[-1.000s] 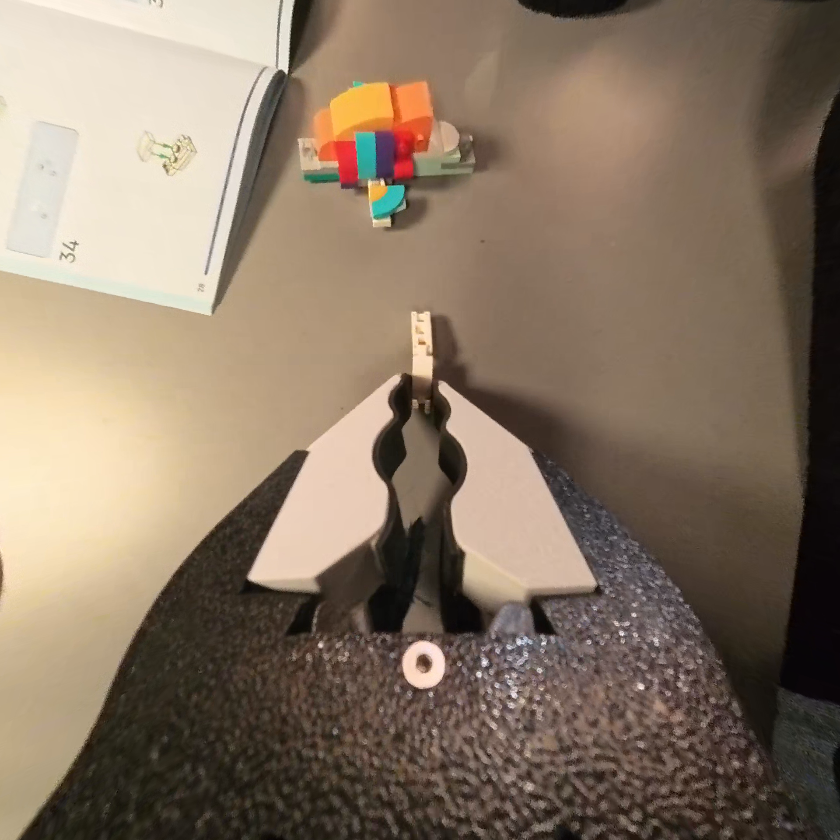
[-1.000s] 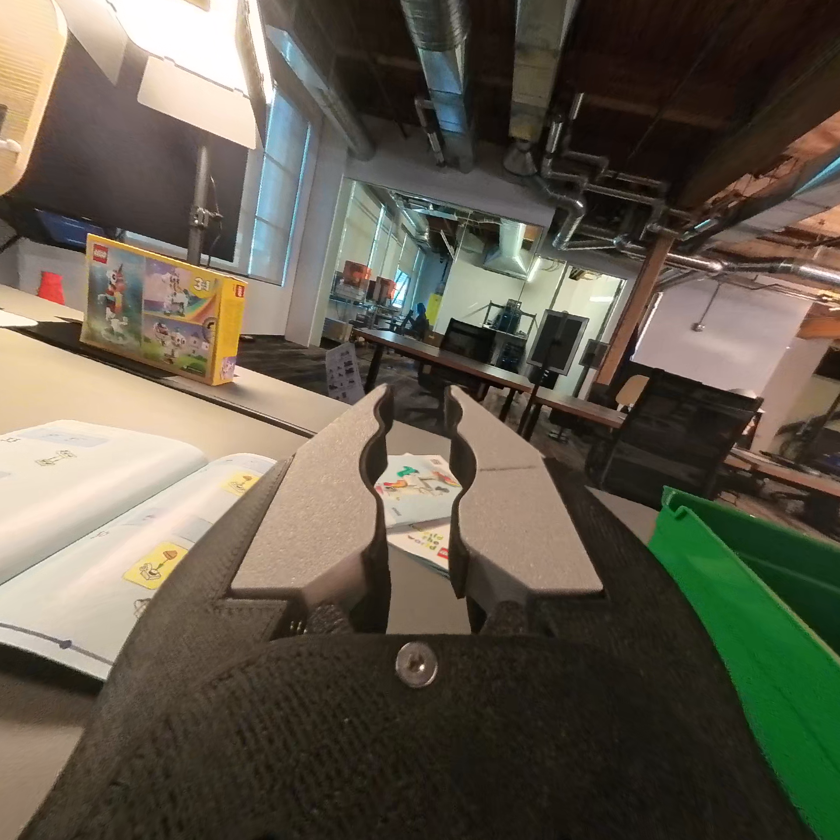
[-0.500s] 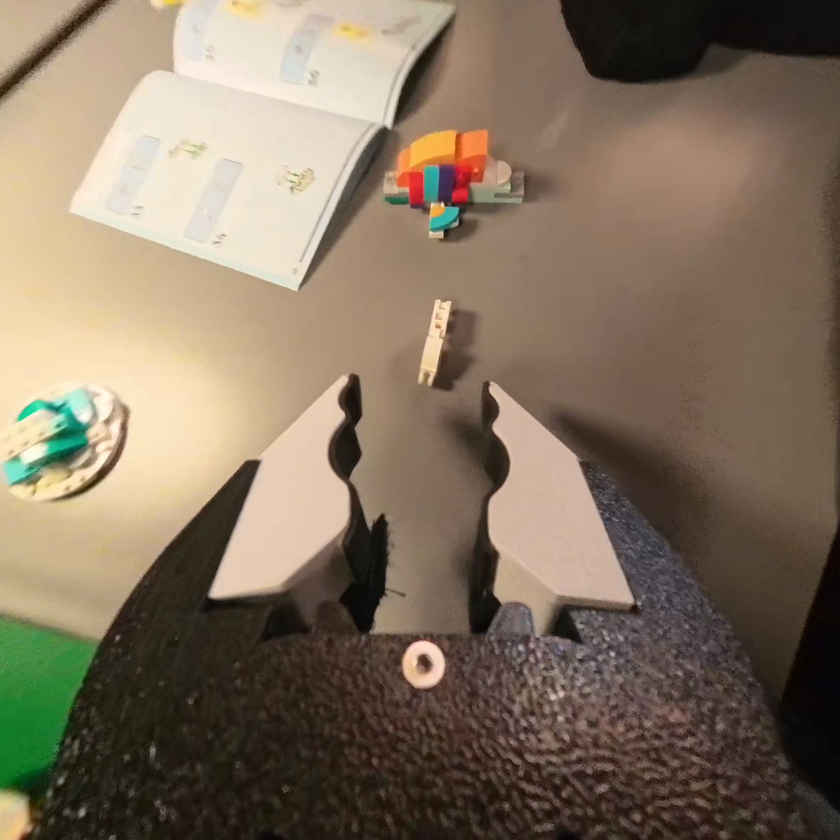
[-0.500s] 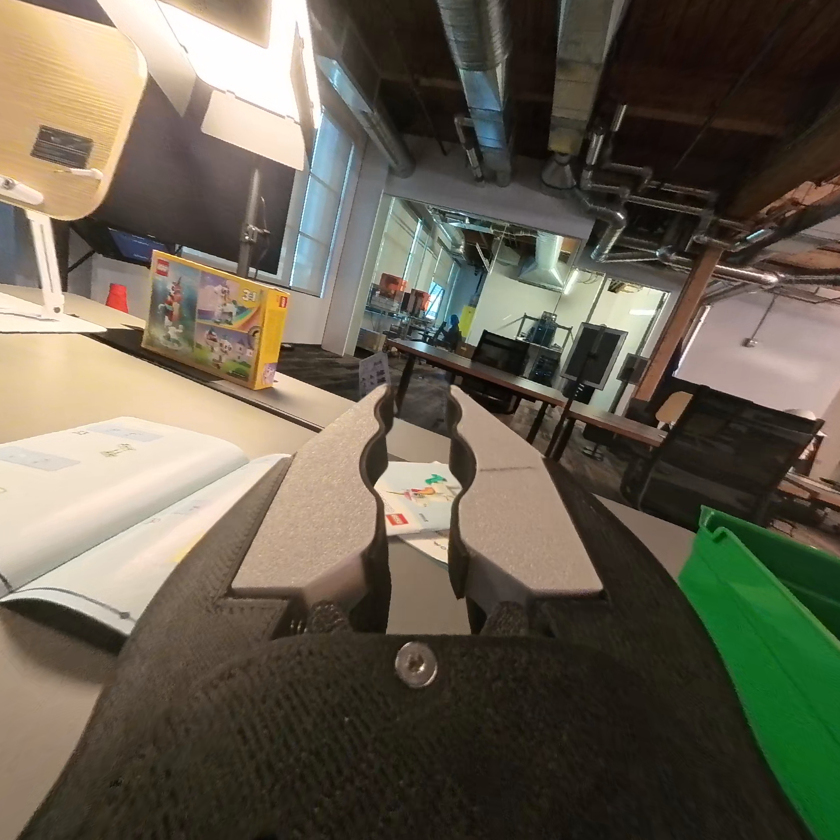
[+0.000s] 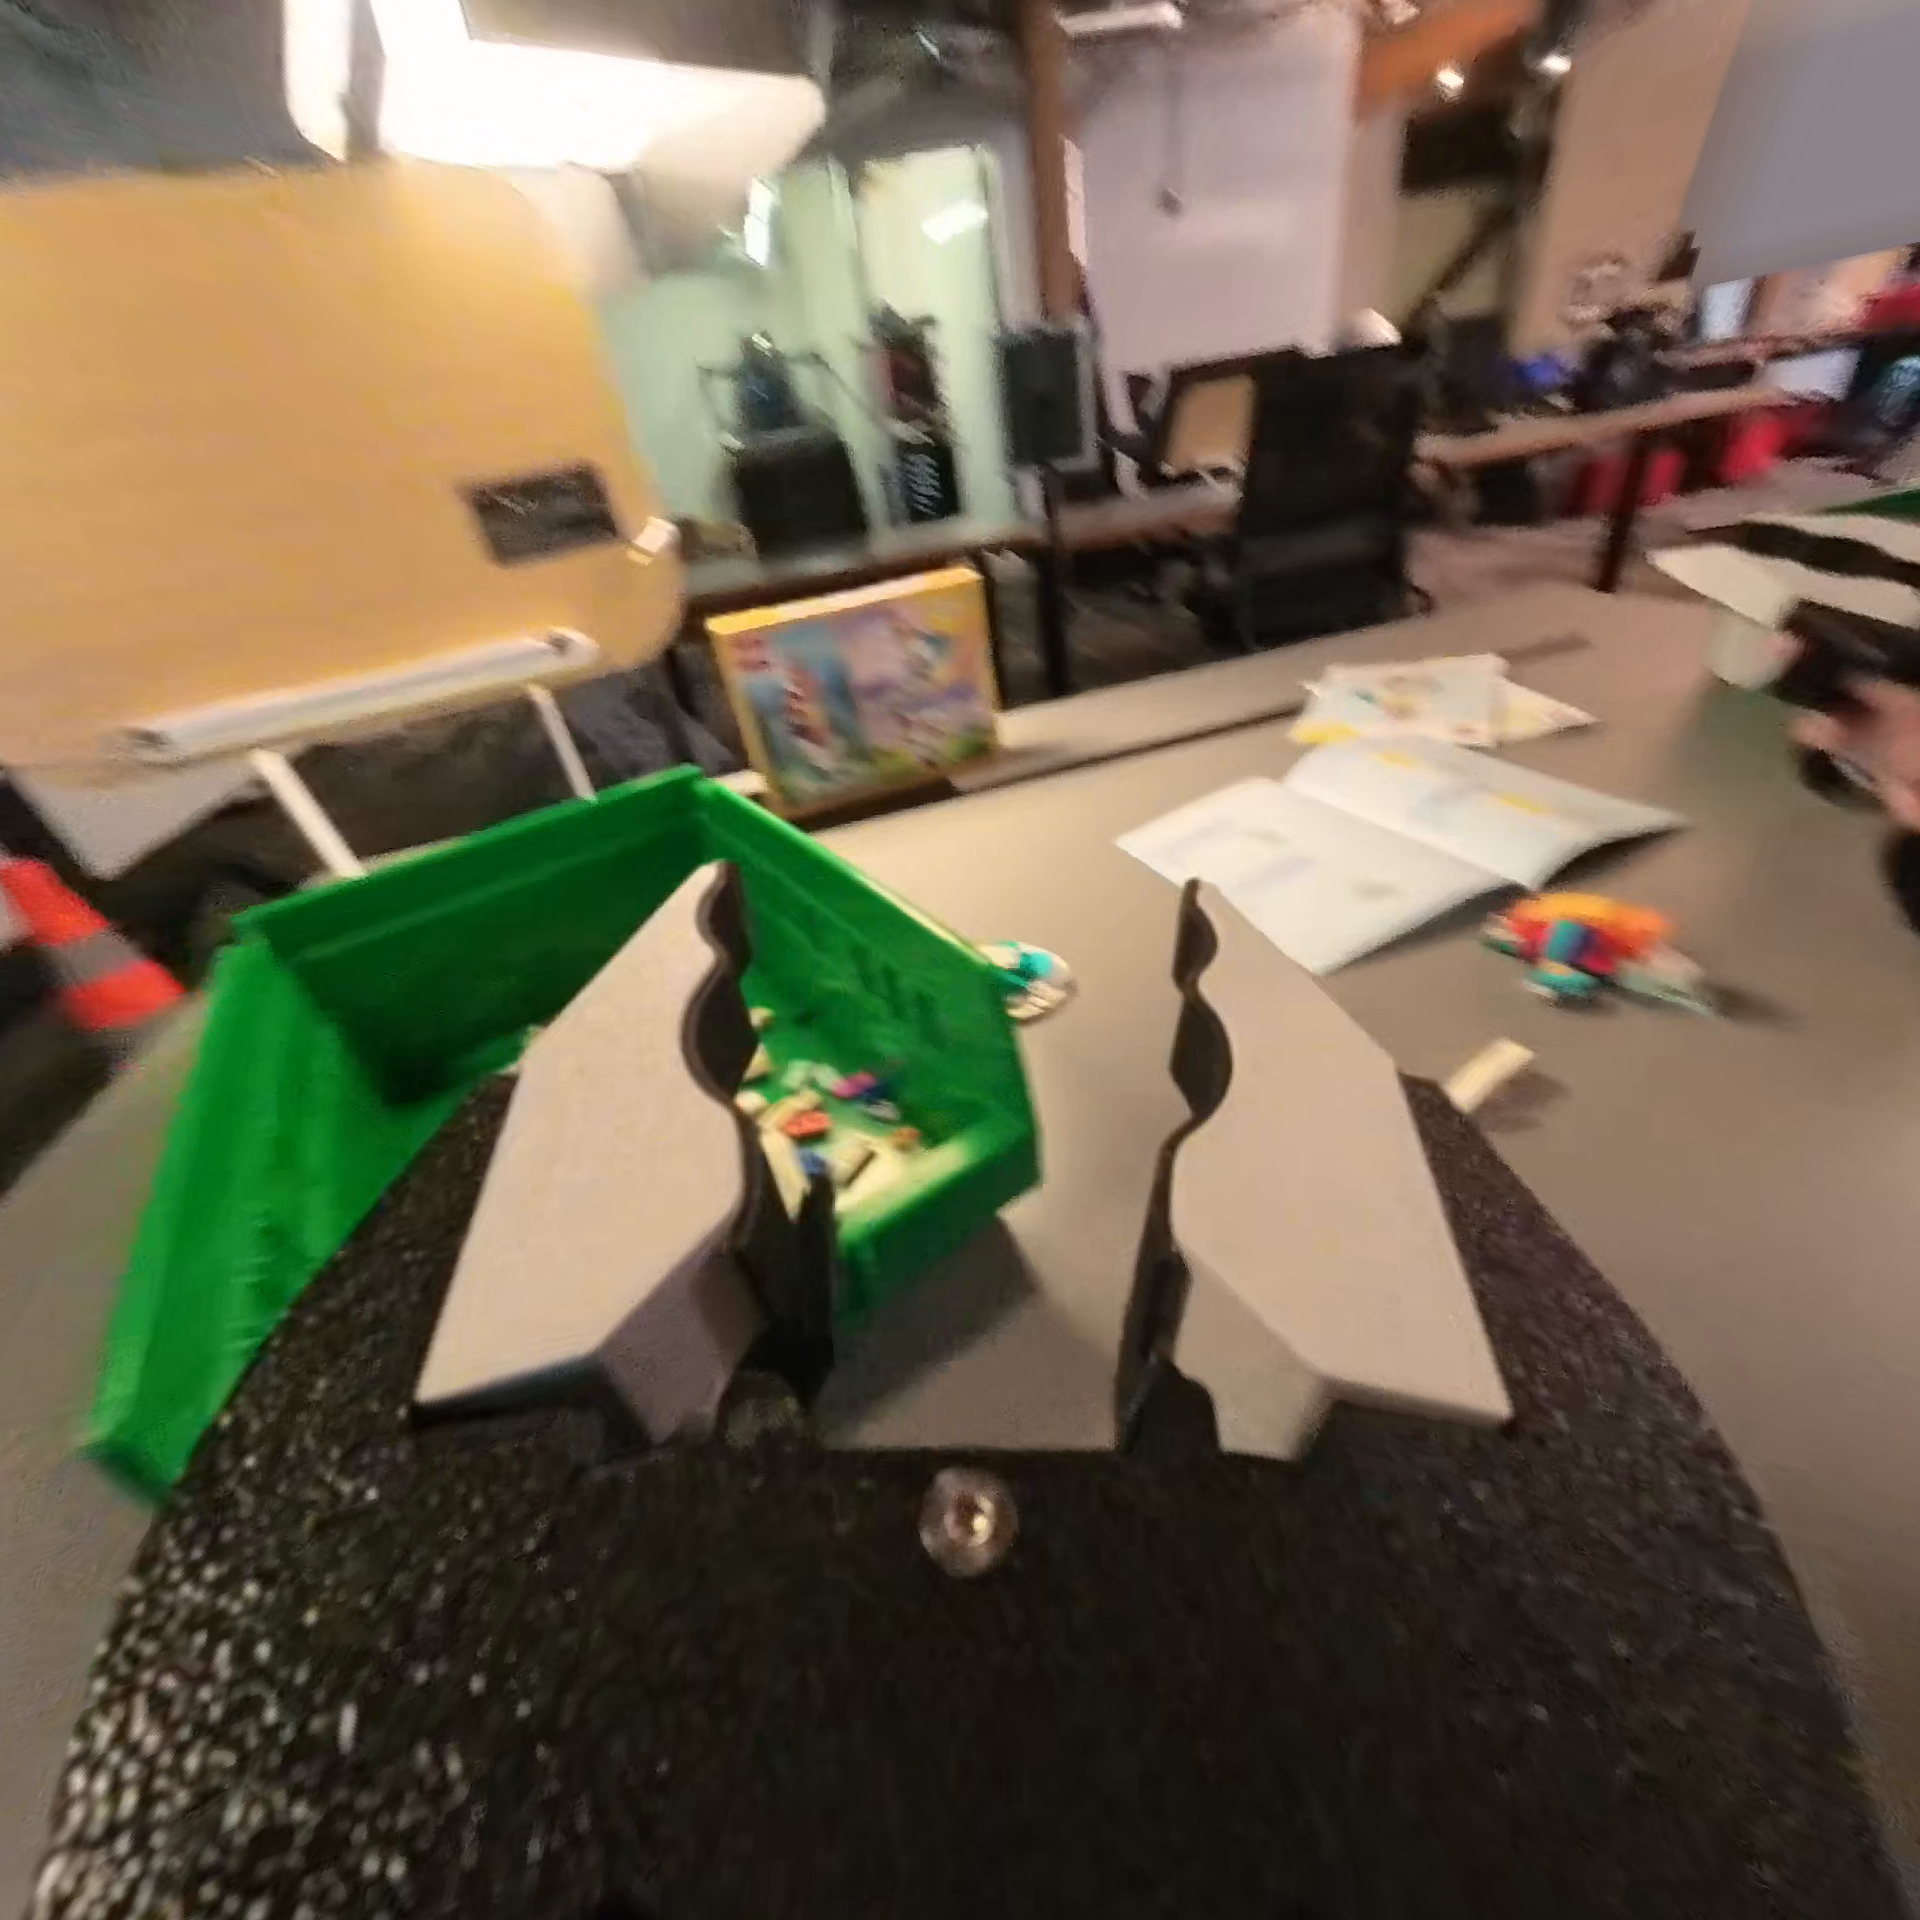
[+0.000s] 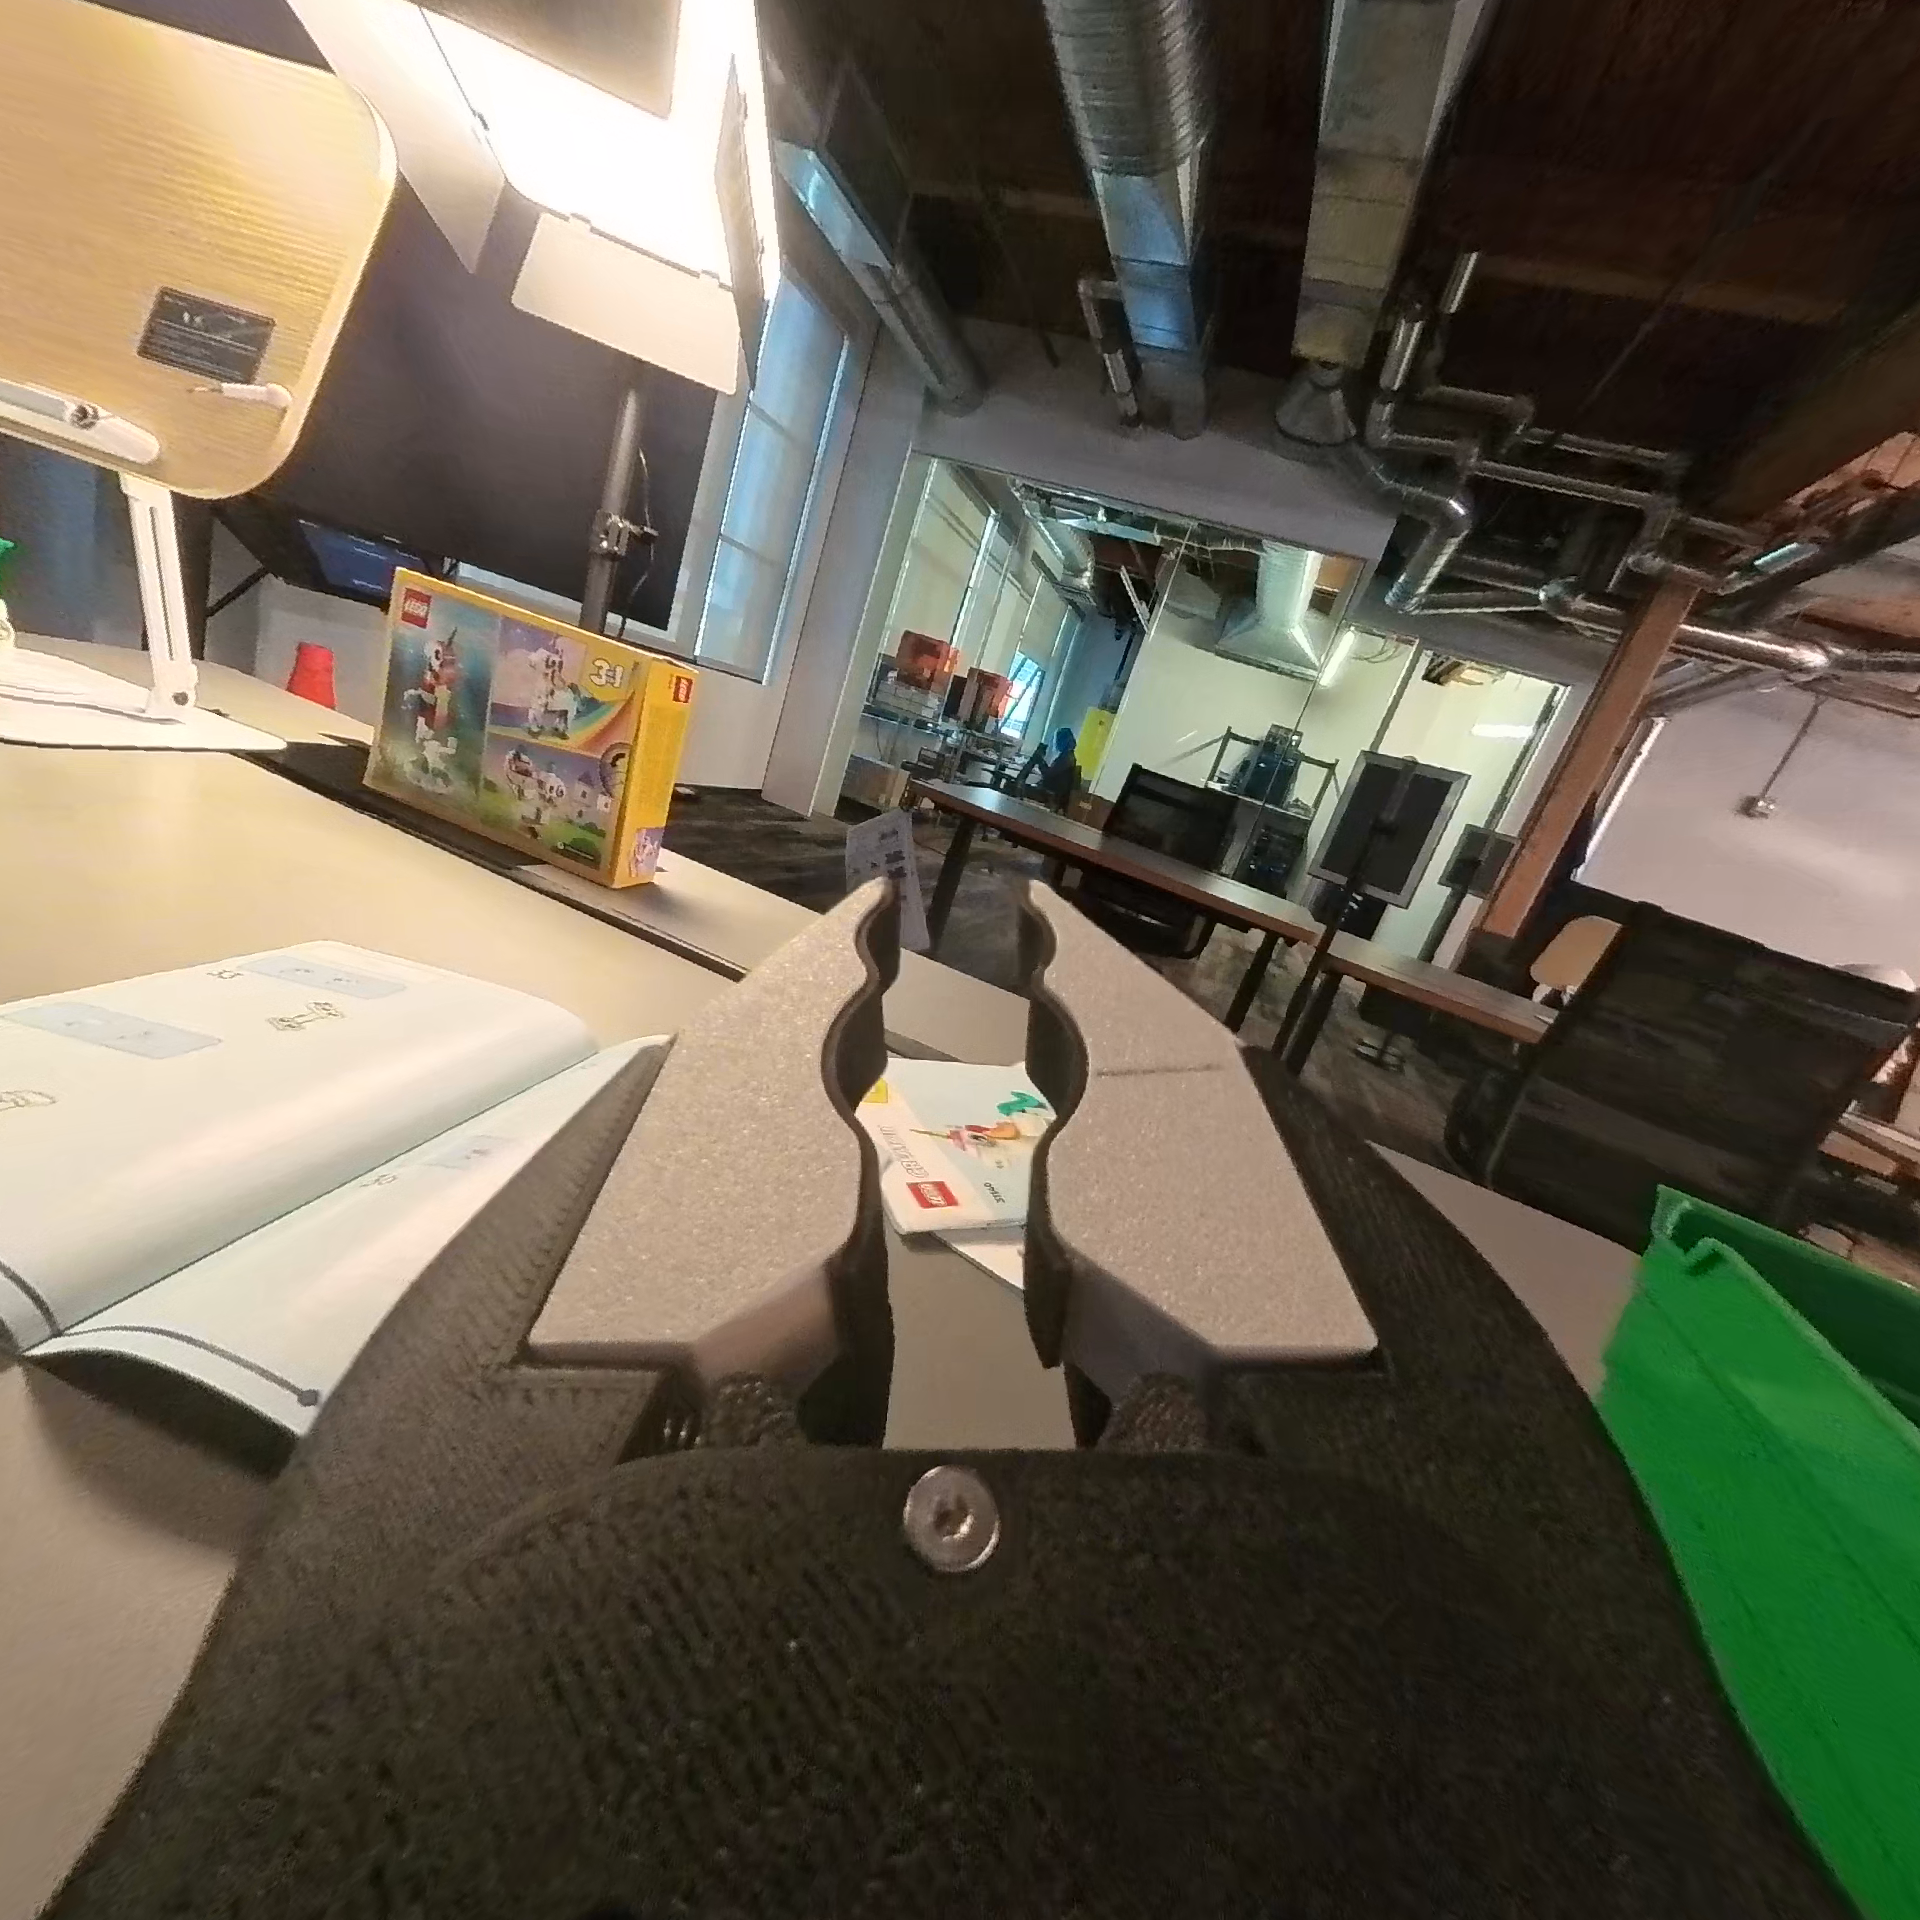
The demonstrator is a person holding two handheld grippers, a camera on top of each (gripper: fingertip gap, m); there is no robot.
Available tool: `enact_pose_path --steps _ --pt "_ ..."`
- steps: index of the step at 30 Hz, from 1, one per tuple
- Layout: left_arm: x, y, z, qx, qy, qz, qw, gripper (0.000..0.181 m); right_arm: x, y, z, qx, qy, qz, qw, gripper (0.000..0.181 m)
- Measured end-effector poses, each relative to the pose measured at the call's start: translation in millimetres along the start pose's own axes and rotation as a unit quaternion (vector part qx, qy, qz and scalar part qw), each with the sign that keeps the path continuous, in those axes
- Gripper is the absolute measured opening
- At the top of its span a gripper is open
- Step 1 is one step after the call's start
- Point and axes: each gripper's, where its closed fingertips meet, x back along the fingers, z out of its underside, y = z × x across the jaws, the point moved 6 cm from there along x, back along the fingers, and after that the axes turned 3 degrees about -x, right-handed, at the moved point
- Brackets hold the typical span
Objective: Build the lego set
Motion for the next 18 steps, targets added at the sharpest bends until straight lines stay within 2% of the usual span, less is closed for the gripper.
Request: enact_pose_path --steps 5,7,10,12,15,18 --pt "-3.4 43.2 -7.8 -0.019 -0.014 -0.092 0.995 0.071 -1.6 -2.6 2.9 0.014 0.014 0.021 1.0 0.019" --pt "-9.1 62.9 -8.1 -0.02 0.005 -0.115 0.993 0.064 -1.9 -3.5 3.9 0.019 0.018 0.027 0.999 0.019" --pt "-22.2 98.5 -9.6 -0.036 0.052 -0.156 0.986 0.068 -3.7 -5.0 6.4 0.028 0.028 0.037 0.999 0.019" --pt "-38.4 118.8 -7.5 -0.052 0.1 -0.148 0.983 0.069 -4.9 -5.7 7.7 0.034 0.034 0.045 0.998 0.018" --pt "-70.7 142.6 3.6 -0.075 0.188 -0.1 0.974 0.062 -6.0 -7.2 9.1 0.044 0.041 0.057 0.997 0.018" --pt "-106.0 152.8 21.4 -0.092 0.288 -0.011 0.953 0.045 -7.8 -8.5 10.8 0.05 0.047 0.066 0.995 0.017"
